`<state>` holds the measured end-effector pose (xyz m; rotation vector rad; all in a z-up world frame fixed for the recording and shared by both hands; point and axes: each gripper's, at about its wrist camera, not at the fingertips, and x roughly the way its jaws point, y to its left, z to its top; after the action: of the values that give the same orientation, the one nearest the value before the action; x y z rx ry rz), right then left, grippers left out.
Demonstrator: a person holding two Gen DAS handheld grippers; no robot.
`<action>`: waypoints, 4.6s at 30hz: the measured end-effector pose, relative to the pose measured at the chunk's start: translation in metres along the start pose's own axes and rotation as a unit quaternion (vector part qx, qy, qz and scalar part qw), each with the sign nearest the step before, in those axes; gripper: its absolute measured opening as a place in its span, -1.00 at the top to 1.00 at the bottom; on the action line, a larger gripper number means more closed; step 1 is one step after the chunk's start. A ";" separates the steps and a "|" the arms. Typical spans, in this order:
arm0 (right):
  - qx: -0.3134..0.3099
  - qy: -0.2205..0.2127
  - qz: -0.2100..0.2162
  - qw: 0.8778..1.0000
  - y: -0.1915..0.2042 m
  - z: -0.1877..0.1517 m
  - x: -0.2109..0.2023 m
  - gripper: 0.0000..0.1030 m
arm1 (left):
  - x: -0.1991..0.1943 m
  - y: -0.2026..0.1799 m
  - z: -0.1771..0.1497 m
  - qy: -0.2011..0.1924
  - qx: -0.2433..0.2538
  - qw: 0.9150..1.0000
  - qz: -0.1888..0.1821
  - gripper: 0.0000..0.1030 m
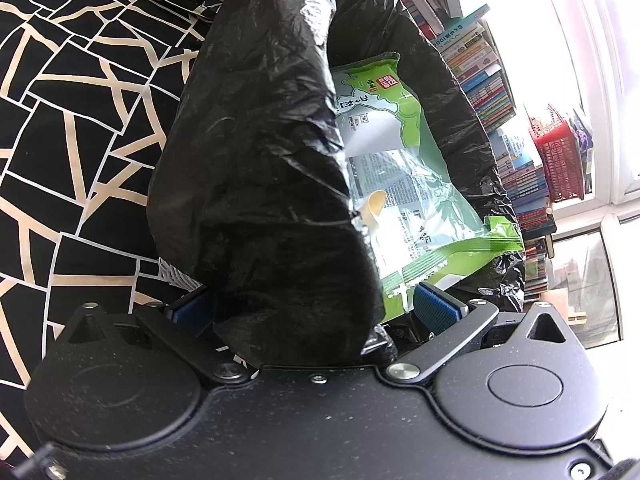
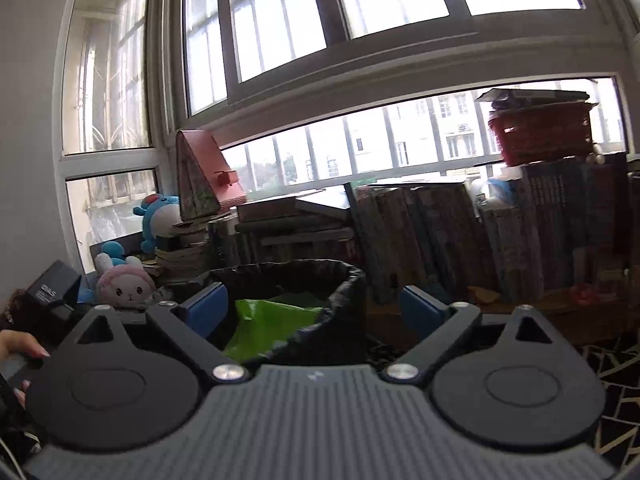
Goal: Collect trash
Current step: 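Move the right gripper back down to the gold-and-clear candy wrapper, then grasp the gold-and-clear candy wrapper with the right gripper and lift, then carry the candy wrapper over the bin and open the right gripper, then move the right gripper back down to the yellow fruit peel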
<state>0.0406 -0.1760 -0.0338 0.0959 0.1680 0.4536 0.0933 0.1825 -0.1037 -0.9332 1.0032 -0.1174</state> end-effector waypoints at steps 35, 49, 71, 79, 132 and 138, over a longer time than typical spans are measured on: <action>0.015 0.187 -0.234 0.954 -0.130 -0.166 -0.065 -0.95 | 0.000 0.001 0.000 -0.001 0.000 1.000 0.000 -1.00; 0.032 0.237 -0.241 0.941 -0.133 -0.181 -0.046 0.31 | -0.001 0.001 0.000 -0.001 0.000 1.000 0.000 -1.00; 0.059 0.076 -0.075 0.992 -0.072 -0.035 -0.016 0.54 | -0.001 0.001 0.000 -0.001 0.000 1.000 -0.001 -1.00; -0.009 0.056 0.023 0.998 0.013 0.024 0.033 0.52 | -0.002 0.002 0.000 -0.002 0.000 1.000 -0.005 -1.00; 0.064 0.208 -0.244 0.945 -0.156 -0.099 0.076 -0.65 | -0.001 0.004 0.000 -0.003 -0.002 1.000 -0.009 -1.00; 0.075 0.242 -0.271 0.929 -0.171 -0.127 0.086 -0.65 | -0.001 0.004 0.000 -0.003 -0.002 1.000 -0.009 -1.00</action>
<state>0.1666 -0.2841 -0.1925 0.0811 0.6975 -0.0999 0.0915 0.1858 -0.1054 -0.9454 0.9902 -0.1278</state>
